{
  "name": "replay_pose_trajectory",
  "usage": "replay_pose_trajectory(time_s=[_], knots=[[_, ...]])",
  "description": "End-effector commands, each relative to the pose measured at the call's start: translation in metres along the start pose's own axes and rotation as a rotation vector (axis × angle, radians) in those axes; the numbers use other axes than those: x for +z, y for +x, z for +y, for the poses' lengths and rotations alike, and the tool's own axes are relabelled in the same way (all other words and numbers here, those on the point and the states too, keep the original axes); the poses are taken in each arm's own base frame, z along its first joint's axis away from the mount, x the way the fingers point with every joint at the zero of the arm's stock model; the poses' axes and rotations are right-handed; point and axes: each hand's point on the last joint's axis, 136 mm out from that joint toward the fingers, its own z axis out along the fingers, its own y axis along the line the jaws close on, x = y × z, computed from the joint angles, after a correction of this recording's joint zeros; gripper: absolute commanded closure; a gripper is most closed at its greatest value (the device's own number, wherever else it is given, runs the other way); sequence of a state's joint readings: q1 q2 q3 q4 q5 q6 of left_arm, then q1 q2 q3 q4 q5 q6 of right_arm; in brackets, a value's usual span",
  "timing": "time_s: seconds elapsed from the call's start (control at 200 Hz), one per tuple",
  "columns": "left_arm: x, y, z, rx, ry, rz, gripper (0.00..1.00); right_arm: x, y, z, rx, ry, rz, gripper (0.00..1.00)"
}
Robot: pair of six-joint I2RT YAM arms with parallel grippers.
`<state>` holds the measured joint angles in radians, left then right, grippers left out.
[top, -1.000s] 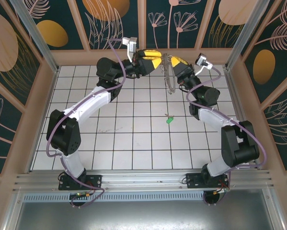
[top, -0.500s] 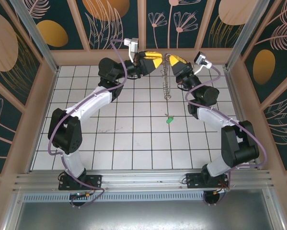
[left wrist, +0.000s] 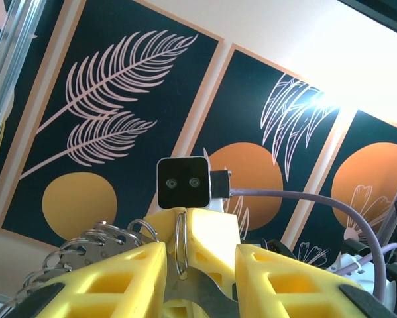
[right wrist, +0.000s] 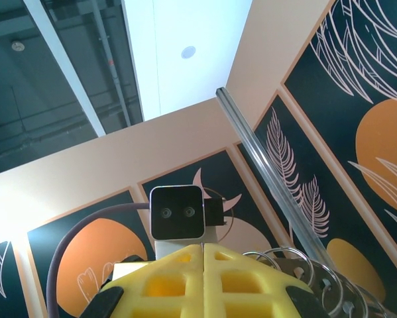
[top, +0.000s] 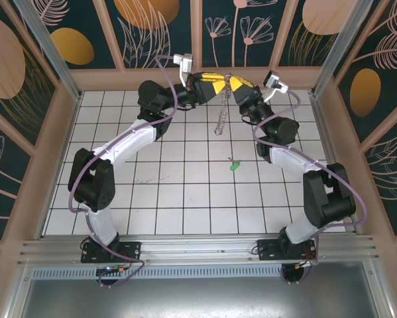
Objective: Put the keys on the keyring
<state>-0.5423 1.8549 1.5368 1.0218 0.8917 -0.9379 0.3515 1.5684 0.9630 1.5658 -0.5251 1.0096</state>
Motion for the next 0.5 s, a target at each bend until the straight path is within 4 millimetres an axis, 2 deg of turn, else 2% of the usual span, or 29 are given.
replay_pose_trajectory(time_s=[0.0,0.16,0.495], knots=[[0.002,-0.004,-0.0053,0.023,0.031,-0.012,0.69,0.0073,-0.0173,0.0448,-0.072,-0.171,-0.055,1.0],[0.002,-0.0041,-0.0056,0.024,0.033,-0.015,0.72,0.0081,-0.0147,0.0437,-0.064,-0.171,-0.052,1.0],[0.0027,-0.007,-0.0076,0.029,0.043,-0.023,1.0,0.0089,-0.0093,0.0425,-0.048,-0.172,-0.031,1.0]])
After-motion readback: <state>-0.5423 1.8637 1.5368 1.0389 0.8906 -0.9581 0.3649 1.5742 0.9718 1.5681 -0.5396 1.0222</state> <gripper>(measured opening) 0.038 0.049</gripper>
